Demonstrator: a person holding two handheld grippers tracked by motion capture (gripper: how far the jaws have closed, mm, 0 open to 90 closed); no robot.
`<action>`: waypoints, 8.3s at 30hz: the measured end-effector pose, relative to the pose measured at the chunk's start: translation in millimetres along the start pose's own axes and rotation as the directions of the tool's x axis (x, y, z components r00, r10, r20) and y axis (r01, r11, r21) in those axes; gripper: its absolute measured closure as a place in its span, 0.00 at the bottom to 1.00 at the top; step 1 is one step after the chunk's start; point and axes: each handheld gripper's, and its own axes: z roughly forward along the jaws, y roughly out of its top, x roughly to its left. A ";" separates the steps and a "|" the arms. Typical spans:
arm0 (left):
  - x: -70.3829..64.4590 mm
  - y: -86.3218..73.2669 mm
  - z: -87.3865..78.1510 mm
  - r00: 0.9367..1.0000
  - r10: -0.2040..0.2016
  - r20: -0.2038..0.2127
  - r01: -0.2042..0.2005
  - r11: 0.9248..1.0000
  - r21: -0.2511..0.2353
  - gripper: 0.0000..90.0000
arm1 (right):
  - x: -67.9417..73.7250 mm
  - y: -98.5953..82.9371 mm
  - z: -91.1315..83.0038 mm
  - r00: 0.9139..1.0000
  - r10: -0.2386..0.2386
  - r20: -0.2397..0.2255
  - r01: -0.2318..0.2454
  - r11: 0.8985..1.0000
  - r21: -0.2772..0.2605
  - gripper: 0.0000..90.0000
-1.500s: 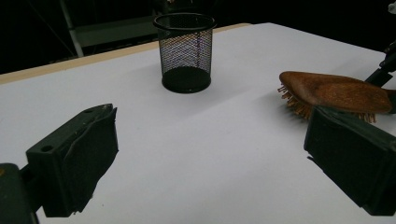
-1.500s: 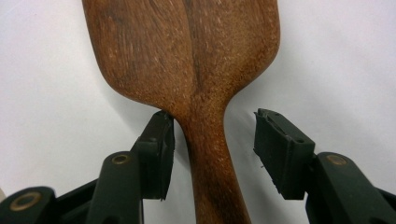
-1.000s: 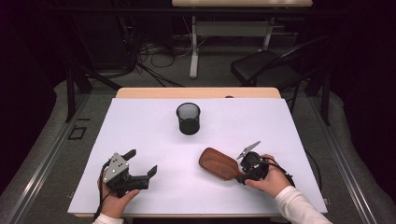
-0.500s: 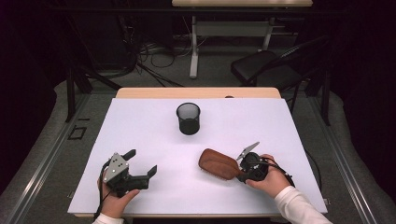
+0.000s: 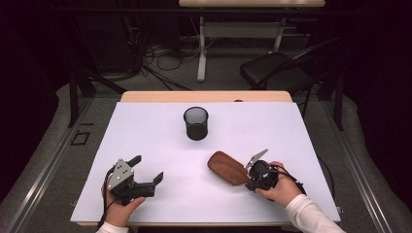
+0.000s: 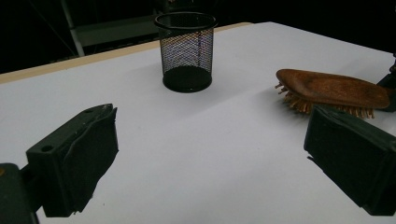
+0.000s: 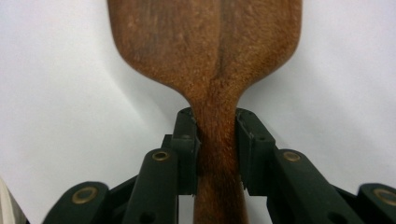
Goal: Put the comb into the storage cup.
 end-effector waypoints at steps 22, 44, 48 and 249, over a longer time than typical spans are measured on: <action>0.0 -0.2 0.6 1.000 0.003 0.000 -0.003 1.000 0.006 0.03 | -1.7 -0.8 -8.0 1.000 0.013 -0.013 -0.014 0.998 -0.060 0.80; -3.0 -0.9 0.6 1.000 0.004 -0.010 -0.004 1.000 0.012 0.03 | 1.4 -1.9 -26.0 0.999 0.033 -0.010 -0.034 0.989 -0.147 0.80; -2.2 -1.2 1.2 1.000 -0.002 -0.014 0.003 1.000 0.016 0.03 | 0.9 -2.4 -26.9 0.999 0.033 -0.005 -0.034 0.988 -0.148 0.80; 19.5 192.7 108.0 0.851 -0.443 0.282 0.375 0.889 0.263 0.02 | -1.2 117.9 -89.3 0.998 0.044 0.050 -0.001 0.763 -0.646 0.80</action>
